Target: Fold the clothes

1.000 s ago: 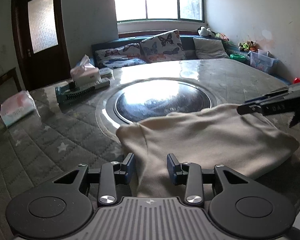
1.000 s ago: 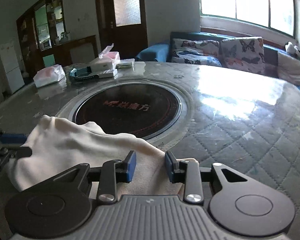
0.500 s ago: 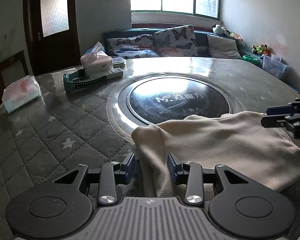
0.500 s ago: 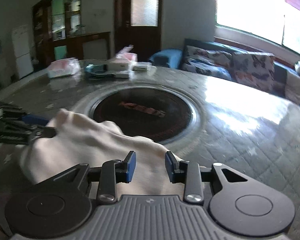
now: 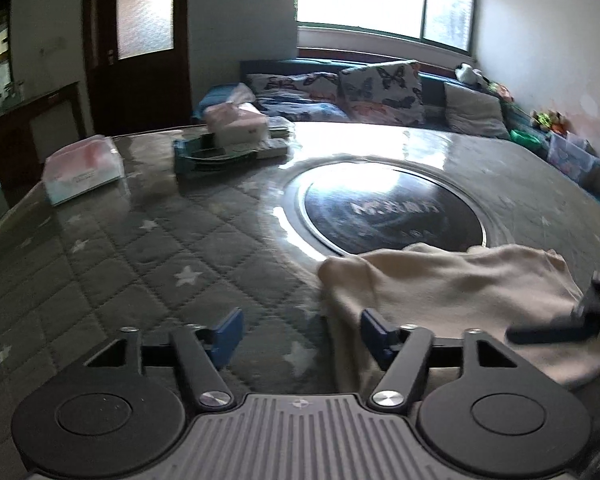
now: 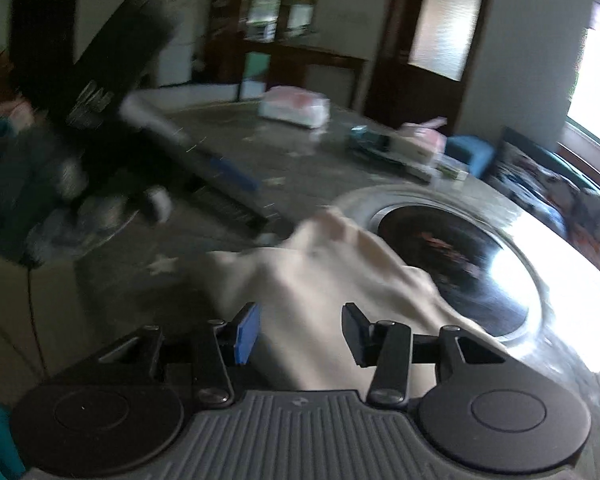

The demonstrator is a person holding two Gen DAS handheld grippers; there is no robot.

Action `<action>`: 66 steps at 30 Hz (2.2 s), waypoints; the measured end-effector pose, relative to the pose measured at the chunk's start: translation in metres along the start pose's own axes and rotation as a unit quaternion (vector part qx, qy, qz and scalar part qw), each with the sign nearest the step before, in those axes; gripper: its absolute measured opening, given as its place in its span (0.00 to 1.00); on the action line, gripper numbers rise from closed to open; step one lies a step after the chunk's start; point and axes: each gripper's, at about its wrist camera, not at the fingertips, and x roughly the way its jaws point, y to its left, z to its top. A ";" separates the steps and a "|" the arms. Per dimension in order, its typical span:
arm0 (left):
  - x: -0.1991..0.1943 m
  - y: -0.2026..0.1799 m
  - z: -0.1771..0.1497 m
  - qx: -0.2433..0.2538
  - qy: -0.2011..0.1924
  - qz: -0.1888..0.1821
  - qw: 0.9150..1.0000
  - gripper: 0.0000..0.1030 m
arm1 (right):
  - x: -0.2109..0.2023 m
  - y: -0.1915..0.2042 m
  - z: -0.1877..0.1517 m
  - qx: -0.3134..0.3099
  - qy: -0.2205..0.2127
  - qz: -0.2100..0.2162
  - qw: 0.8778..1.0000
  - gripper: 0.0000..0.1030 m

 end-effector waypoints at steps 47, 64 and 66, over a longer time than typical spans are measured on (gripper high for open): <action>0.044 0.014 0.008 -0.295 0.122 -0.147 0.936 0.38 | -0.010 -0.024 0.013 0.138 -0.059 0.085 0.985 0.07; 0.042 0.008 0.005 -0.270 0.110 -0.132 0.947 0.21 | -0.032 -0.072 -0.038 0.201 -0.035 -0.027 0.978 0.23; 0.042 0.007 0.005 -0.263 0.109 -0.130 0.950 0.21 | -0.037 -0.092 -0.051 0.224 -0.027 -0.067 0.972 0.24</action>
